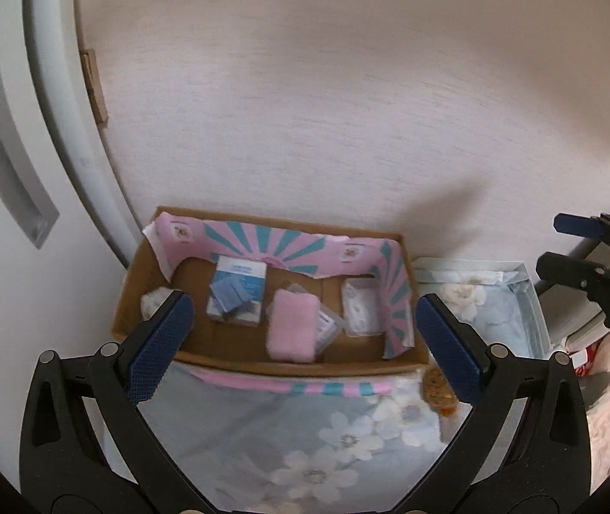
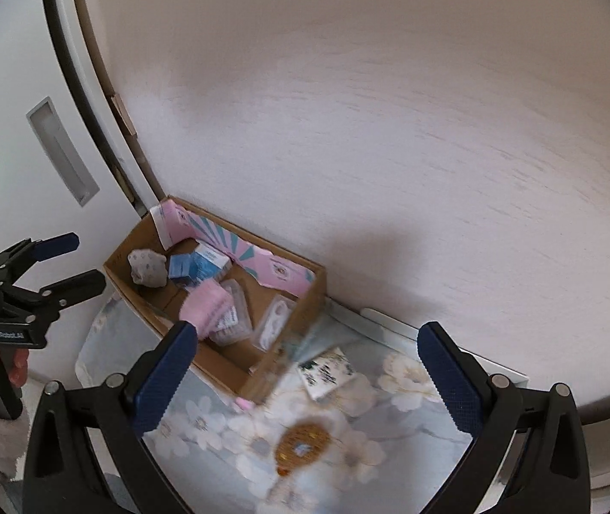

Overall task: Organize objects
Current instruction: 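Grasp brown fluffy toy with left tool while right grasps white tissue pack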

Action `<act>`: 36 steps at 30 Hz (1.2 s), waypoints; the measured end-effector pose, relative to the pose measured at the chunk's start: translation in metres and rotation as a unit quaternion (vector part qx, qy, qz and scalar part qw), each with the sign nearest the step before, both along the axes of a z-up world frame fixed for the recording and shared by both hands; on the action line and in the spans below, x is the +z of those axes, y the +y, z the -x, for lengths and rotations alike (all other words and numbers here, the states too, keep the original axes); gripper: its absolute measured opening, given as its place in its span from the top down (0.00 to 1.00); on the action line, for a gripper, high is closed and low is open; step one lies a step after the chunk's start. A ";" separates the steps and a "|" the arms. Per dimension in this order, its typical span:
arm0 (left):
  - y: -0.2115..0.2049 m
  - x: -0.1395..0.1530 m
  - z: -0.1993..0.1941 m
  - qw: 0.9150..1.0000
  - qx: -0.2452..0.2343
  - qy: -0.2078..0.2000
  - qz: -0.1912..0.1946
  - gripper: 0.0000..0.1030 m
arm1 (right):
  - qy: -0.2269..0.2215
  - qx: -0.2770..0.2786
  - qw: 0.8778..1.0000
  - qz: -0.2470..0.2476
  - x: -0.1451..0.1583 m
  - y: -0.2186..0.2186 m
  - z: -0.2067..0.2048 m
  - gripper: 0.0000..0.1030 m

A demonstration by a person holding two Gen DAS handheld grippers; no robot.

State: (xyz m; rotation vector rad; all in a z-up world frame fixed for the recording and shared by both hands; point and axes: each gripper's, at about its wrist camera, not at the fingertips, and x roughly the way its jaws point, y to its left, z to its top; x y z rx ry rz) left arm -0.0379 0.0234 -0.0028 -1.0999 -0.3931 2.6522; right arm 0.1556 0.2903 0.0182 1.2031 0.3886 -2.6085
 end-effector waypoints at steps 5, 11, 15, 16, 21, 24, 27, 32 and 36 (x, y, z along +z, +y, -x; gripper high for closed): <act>0.030 -0.009 -0.022 1.000 0.005 -0.011 -0.014 0.00 | -0.017 0.020 1.000 -0.002 -0.014 0.022 -0.004 0.00; 0.079 -0.031 -0.045 0.980 0.193 -0.023 -0.044 0.00 | -0.039 0.057 0.997 -0.016 -0.046 0.039 -0.001 0.00; 0.118 -0.049 -0.042 0.979 0.196 -0.039 -0.044 0.00 | -0.058 0.082 0.995 -0.022 -0.072 0.047 0.008 0.00; 0.128 -0.055 -0.041 0.980 0.192 -0.042 -0.043 0.00 | -0.061 0.087 0.994 -0.024 -0.076 0.048 0.009 0.00; 0.173 -0.079 -0.026 0.982 0.177 -0.059 -0.037 0.00 | -0.080 0.117 0.989 -0.041 -0.113 0.050 0.024 0.00; 0.195 -0.094 -0.014 0.983 0.169 -0.067 -0.029 0.00 | -0.090 0.131 0.986 -0.048 -0.134 0.050 0.031 0.00; 0.212 -0.110 0.000 0.984 0.160 -0.073 -0.019 0.02 | -0.099 0.141 0.984 -0.053 -0.152 0.051 0.038 0.00; 0.229 -0.136 0.023 0.985 0.148 -0.084 -0.012 0.11 | -0.109 0.159 0.980 -0.057 -0.177 0.049 0.051 0.00; 0.239 -0.153 0.038 0.986 0.137 -0.098 -0.004 0.22 | -0.112 0.168 0.977 -0.071 -0.191 0.045 0.060 0.00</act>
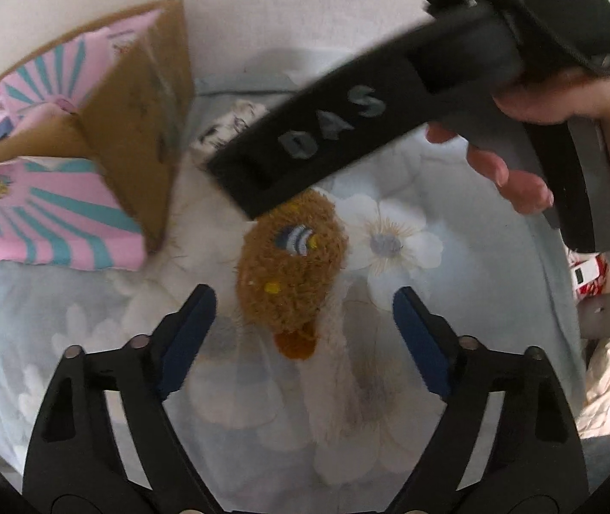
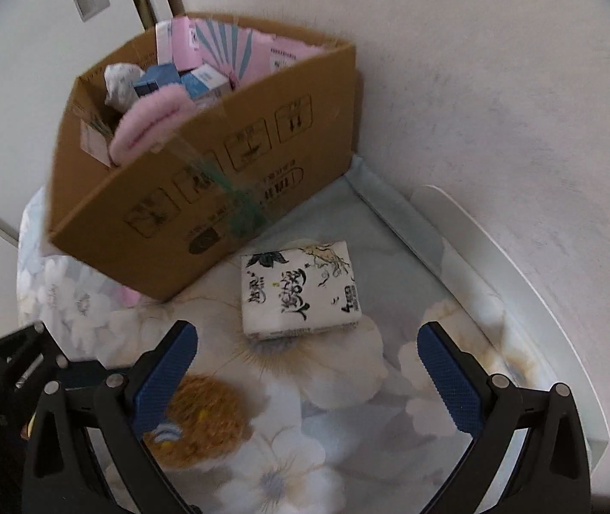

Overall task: Organize objects
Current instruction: 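Grasp brown fluffy toy with left tool while right grasps white tissue pack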

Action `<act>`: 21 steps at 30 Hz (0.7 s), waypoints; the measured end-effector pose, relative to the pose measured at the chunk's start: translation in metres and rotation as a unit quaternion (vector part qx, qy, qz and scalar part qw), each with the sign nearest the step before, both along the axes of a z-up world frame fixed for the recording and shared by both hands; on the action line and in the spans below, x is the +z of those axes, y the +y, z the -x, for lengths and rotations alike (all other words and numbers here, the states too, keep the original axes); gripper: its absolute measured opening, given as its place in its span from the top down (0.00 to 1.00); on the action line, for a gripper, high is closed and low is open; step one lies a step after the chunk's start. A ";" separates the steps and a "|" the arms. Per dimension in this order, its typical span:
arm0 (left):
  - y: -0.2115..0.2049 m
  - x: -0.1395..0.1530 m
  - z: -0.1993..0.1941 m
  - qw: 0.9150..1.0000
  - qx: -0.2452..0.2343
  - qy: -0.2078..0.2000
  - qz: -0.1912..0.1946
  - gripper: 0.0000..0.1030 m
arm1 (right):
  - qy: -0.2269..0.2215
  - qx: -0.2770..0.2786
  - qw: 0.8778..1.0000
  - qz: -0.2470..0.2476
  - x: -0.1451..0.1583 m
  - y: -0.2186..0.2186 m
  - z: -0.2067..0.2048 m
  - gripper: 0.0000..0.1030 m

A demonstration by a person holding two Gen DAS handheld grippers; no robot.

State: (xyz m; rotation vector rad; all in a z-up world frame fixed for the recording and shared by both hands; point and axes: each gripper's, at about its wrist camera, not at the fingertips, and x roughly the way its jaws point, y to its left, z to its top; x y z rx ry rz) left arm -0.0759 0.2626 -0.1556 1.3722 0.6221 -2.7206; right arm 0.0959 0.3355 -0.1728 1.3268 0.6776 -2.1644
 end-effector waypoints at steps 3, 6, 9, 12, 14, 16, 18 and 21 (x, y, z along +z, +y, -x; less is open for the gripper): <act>0.004 -0.005 0.005 1.000 -0.006 -0.003 0.005 0.28 | -0.004 0.005 1.000 -0.002 -0.007 -0.001 0.007 0.02; 0.005 -0.008 0.007 1.000 -0.004 -0.007 0.005 0.29 | -0.009 0.008 1.000 -0.001 -0.010 -0.002 0.012 0.07; 0.005 -0.009 0.009 1.000 -0.004 -0.007 0.002 0.34 | -0.010 0.010 1.000 -0.006 -0.011 -0.005 0.016 0.12; 0.007 -0.009 0.010 1.000 -0.007 -0.008 0.012 0.42 | -0.013 0.012 1.000 -0.006 -0.012 -0.006 0.018 0.21; 0.008 -0.009 0.010 1.000 -0.009 -0.009 0.017 0.49 | -0.017 0.012 1.000 -0.007 -0.014 -0.007 0.019 0.30; 0.006 -0.009 0.010 1.000 -0.006 -0.011 0.019 0.59 | -0.020 0.013 1.000 -0.007 -0.015 -0.008 0.019 0.41; 0.004 -0.009 0.008 1.000 -0.003 -0.010 0.016 0.62 | -0.022 0.012 1.000 -0.007 -0.016 -0.009 0.019 0.42; 0.003 -0.010 0.007 1.000 -0.002 -0.009 0.015 0.64 | -0.021 0.009 1.000 -0.008 -0.015 -0.008 0.019 0.42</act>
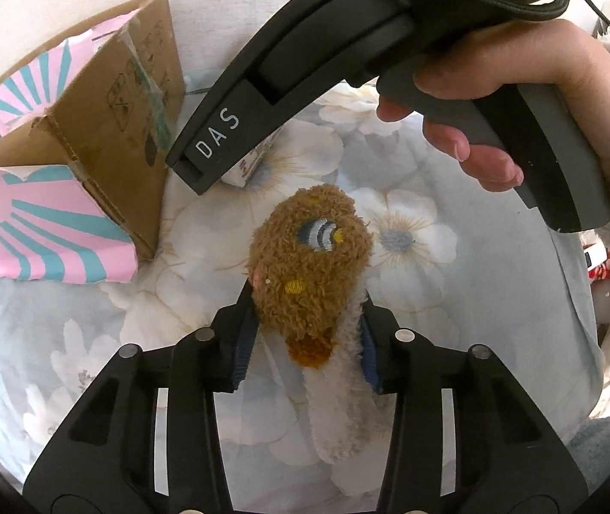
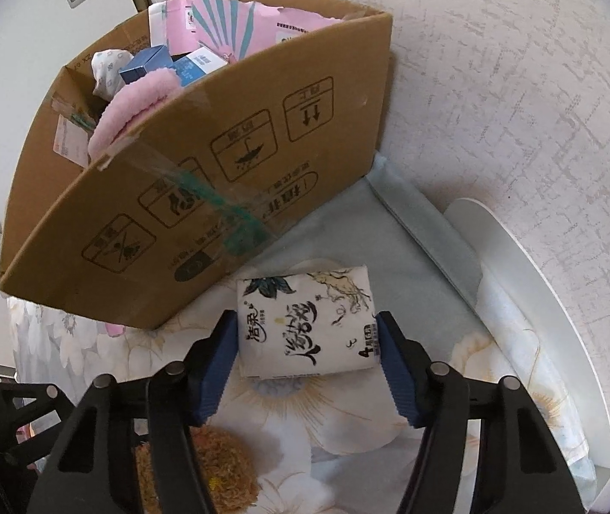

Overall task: Organize objects
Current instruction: 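Grasp brown fluffy toy with left tool while right grasps white tissue pack, then carry fluffy toy over cardboard box with left tool while right carries tissue pack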

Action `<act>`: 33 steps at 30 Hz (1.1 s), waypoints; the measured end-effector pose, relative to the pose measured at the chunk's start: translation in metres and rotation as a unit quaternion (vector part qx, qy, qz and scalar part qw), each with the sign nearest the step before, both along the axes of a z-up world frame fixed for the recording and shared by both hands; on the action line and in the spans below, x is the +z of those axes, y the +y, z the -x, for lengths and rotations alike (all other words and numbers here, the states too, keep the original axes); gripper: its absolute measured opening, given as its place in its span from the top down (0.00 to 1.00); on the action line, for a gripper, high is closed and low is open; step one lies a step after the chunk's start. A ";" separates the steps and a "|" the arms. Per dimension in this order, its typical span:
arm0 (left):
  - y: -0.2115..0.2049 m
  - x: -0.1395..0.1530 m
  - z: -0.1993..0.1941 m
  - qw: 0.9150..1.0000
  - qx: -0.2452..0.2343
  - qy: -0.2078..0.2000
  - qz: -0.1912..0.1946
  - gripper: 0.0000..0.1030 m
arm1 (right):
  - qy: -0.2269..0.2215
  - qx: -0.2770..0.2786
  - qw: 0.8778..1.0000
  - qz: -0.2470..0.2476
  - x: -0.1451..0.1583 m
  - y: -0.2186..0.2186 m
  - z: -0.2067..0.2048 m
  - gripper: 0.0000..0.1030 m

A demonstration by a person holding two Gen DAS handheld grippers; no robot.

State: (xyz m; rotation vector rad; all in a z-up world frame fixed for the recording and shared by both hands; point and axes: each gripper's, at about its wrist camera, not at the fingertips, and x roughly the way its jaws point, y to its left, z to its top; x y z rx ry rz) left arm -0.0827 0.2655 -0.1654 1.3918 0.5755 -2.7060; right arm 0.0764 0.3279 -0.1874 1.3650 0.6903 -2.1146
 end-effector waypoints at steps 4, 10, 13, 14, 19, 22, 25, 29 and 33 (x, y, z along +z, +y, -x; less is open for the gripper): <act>0.000 0.001 -0.001 1.000 0.003 0.002 -0.001 0.64 | 0.001 0.002 1.000 0.002 0.003 0.002 -0.001 0.43; -0.001 0.007 -0.003 1.000 0.015 0.012 -0.008 0.65 | 0.003 -0.002 1.000 0.010 0.012 0.009 -0.006 0.43; -0.002 0.013 -0.005 1.000 0.013 0.017 -0.011 0.65 | 0.004 -0.007 1.000 0.014 0.020 0.014 -0.008 0.43; -0.002 0.014 -0.006 1.000 0.012 0.019 -0.012 0.65 | 0.005 -0.009 1.000 0.016 0.024 0.016 -0.008 0.43; -0.005 0.027 -0.010 0.998 0.039 0.034 -0.020 0.65 | 0.008 -0.020 0.999 0.024 0.043 0.015 -0.009 0.43; -0.007 0.037 -0.013 0.998 0.041 0.042 -0.022 0.65 | 0.010 -0.027 0.999 0.027 0.057 0.019 -0.013 0.43; -0.013 0.048 -0.016 0.997 0.043 0.051 -0.027 0.65 | 0.009 -0.033 0.999 0.027 0.064 0.023 -0.028 0.43; -0.023 0.064 -0.023 0.997 0.043 0.065 -0.026 0.65 | 0.013 -0.043 0.999 0.026 0.082 0.018 -0.034 0.43; -0.062 0.079 -0.030 0.994 0.057 0.082 -0.039 0.65 | 0.020 -0.062 0.997 0.031 0.102 0.019 -0.038 0.43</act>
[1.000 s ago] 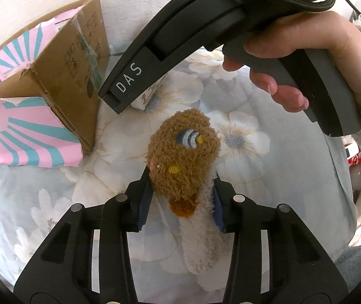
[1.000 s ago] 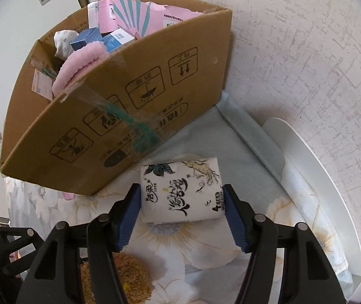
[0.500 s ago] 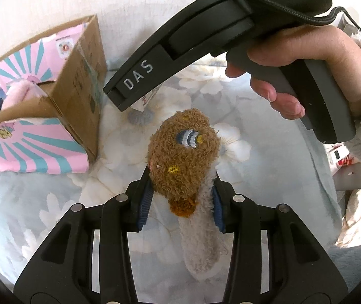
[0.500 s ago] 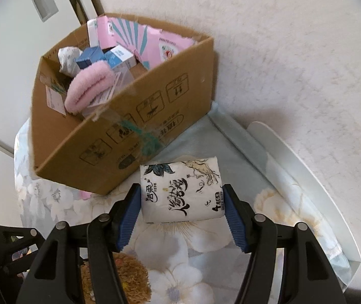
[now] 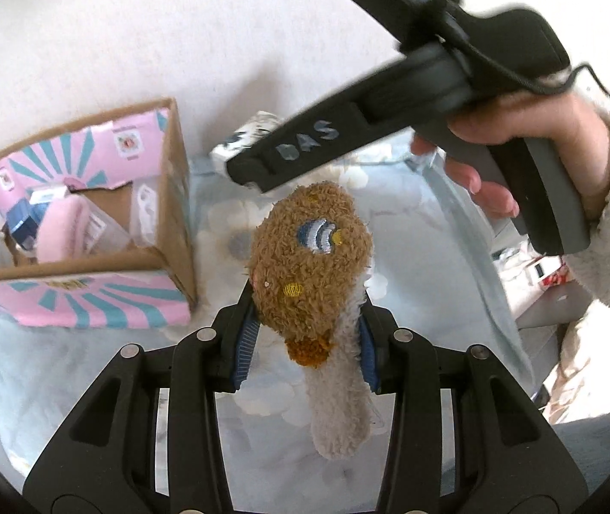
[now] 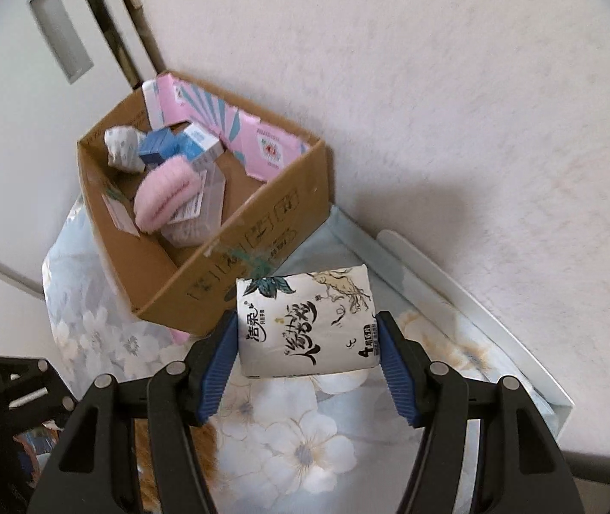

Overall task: Organize objects
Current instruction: 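Carry fluffy toy over cardboard box with left tool while right carries tissue pack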

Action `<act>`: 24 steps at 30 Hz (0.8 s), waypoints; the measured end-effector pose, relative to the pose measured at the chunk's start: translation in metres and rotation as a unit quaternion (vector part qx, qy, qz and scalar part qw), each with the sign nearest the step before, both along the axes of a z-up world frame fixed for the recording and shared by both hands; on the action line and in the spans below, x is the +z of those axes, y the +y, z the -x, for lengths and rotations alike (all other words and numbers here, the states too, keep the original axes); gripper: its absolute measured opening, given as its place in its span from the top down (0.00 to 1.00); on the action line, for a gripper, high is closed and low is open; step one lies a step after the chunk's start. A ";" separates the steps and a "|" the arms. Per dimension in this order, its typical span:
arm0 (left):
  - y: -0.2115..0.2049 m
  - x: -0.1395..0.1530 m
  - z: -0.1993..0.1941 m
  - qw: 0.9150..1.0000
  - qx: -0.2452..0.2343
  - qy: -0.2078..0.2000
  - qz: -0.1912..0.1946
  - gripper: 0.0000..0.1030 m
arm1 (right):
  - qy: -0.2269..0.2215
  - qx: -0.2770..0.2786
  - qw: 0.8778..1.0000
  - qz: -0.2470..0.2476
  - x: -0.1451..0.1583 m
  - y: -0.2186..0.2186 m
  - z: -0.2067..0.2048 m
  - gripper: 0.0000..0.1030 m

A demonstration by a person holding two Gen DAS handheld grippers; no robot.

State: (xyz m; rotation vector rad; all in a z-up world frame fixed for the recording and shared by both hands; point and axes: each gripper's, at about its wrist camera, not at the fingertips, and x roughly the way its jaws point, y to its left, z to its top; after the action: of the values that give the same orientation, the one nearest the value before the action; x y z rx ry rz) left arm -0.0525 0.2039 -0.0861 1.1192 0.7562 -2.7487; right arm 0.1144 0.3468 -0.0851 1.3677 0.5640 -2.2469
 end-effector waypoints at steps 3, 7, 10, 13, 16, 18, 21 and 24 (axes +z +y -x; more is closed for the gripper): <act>-0.019 0.007 -0.005 1.000 0.009 0.008 -0.002 0.65 | 0.001 -0.021 1.000 0.008 0.012 -0.001 -0.001 0.43; -0.030 0.020 -0.023 1.000 0.016 0.019 -0.010 0.65 | 0.011 -0.044 0.999 0.016 0.028 -0.006 -0.002 0.43; -0.051 0.026 -0.031 0.999 0.016 0.030 -0.012 0.65 | 0.018 -0.059 0.998 0.023 0.040 -0.012 -0.002 0.43; -0.075 0.037 -0.039 0.999 0.022 0.040 0.000 0.65 | 0.026 -0.076 0.996 0.035 0.053 -0.017 -0.003 0.43; -0.099 0.047 -0.047 0.999 0.023 0.047 0.011 0.65 | 0.031 -0.088 0.995 0.039 0.062 -0.025 -0.003 0.43; -0.112 0.058 -0.053 0.998 0.026 0.050 0.017 0.65 | 0.034 -0.094 0.994 0.042 0.067 -0.031 -0.003 0.43; -0.133 0.064 -0.058 0.998 0.026 0.053 0.019 0.65 | 0.038 -0.103 0.993 0.045 0.072 -0.042 -0.002 0.43; -0.159 0.064 -0.059 0.998 0.030 0.058 0.018 0.65 | 0.040 -0.113 0.992 0.050 0.076 -0.053 0.000 0.43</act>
State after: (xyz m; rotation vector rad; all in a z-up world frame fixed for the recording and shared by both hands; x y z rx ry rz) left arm 0.0069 0.0445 -0.0224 0.9231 0.7374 -2.7848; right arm 0.1140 0.2936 -0.0092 1.3559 0.3302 -2.4826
